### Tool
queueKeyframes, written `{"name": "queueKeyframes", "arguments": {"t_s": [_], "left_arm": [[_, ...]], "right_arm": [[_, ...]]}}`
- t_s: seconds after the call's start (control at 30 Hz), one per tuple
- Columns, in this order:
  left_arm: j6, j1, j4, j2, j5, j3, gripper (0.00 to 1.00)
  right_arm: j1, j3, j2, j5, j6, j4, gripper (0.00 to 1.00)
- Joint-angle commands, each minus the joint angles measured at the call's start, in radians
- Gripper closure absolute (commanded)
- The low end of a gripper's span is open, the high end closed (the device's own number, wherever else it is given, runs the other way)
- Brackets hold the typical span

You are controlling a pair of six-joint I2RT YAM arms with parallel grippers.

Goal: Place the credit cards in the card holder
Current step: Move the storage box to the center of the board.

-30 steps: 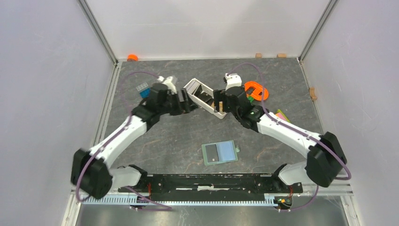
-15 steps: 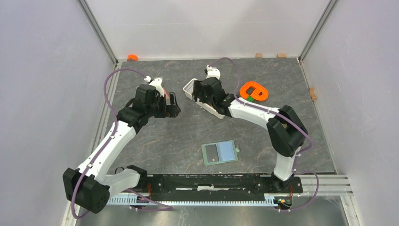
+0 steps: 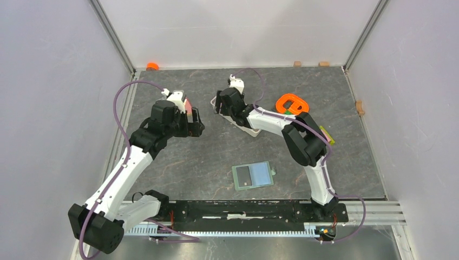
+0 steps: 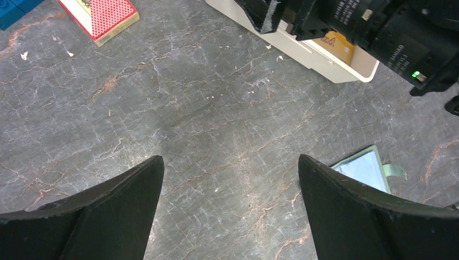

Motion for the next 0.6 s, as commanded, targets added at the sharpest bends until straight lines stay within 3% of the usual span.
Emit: {"name": "queueKeyframes", "arguments": {"t_s": [0.0,0.57], "left_arm": [[0.043,0.004,0.019,-0.024,-0.009,-0.009,0.00],[0.044,0.003,0.022,-0.021,-0.008,-0.020,0.00]], "right_arm": [[-0.008,0.097,0.049,0.037,0.039,0.005,0.25],[-0.030,0.093,0.055,-0.039,0.057,0.099,0.40]]}}
